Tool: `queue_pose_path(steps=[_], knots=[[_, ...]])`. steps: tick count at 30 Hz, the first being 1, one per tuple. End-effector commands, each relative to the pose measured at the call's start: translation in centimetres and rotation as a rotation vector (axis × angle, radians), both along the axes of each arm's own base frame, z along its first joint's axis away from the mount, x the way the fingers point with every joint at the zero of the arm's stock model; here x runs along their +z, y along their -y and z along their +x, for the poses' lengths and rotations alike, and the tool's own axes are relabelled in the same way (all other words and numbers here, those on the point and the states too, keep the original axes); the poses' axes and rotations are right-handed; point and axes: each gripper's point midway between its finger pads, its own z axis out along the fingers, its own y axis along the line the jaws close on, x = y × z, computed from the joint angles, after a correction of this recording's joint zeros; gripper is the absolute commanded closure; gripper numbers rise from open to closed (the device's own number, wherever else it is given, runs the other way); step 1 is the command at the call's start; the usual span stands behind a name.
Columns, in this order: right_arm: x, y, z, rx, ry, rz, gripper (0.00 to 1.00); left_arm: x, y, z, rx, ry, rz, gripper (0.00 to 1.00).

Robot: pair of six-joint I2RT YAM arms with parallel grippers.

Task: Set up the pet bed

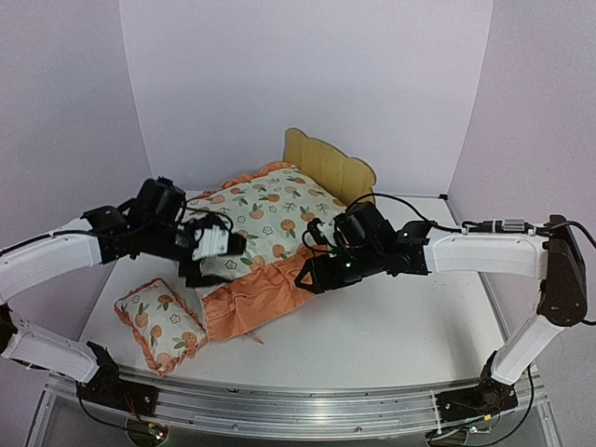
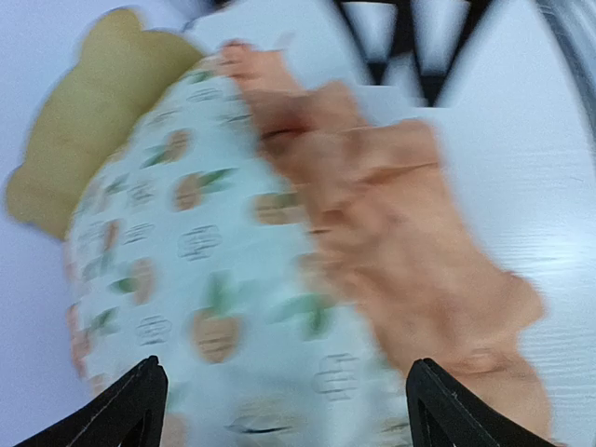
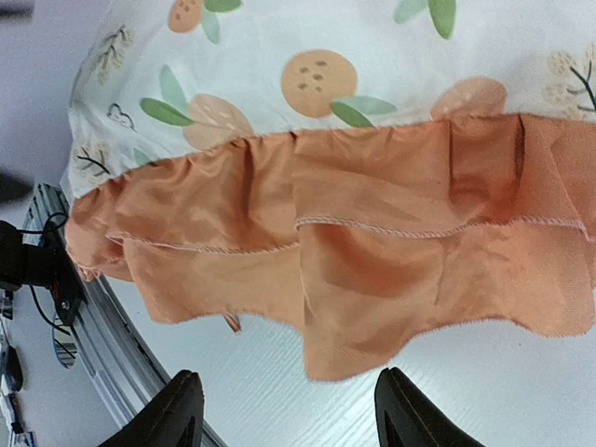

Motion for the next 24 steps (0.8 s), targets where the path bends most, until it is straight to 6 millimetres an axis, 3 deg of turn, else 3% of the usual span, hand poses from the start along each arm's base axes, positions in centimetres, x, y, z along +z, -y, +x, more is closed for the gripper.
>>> queue_pose_path(steps=[1, 3, 6, 11, 14, 17, 22, 24], knots=[[-1.1, 1.6, -0.6, -0.020, -0.023, -0.059, 0.36, -6.0, -1.7, -9.2, -0.295, -0.075, 0.206, 0.06], [-1.2, 1.7, -0.7, -0.019, -0.030, -0.058, 0.36, -7.4, -2.5, -10.2, -0.367, 0.000, 0.264, 0.04], [-1.2, 1.4, -1.0, -0.011, -0.049, -0.047, 0.36, -8.8, -3.3, -9.8, -0.429, 0.152, 0.330, 0.02], [-1.7, 0.9, -1.4, 0.002, -0.091, -0.033, 0.38, -9.6, -3.0, -8.9, -0.467, 0.309, 0.344, 0.02], [-2.2, 0.4, -1.5, 0.010, -0.116, -0.026, 0.41, -9.5, -2.3, -8.5, -0.463, 0.362, 0.306, 0.08], [-2.3, -0.2, -1.8, 0.027, -0.133, -0.009, 0.45, -8.7, -1.5, -8.3, -0.460, 0.371, 0.259, 0.27], [-2.3, -0.4, -2.1, 0.041, -0.145, 0.004, 0.50, -7.9, -0.8, -7.0, -0.405, 0.391, 0.226, 0.68], [-2.2, -0.4, -2.4, 0.050, -0.146, 0.009, 0.51, -6.6, -0.3, -6.9, -0.381, 0.354, 0.189, 0.80]])
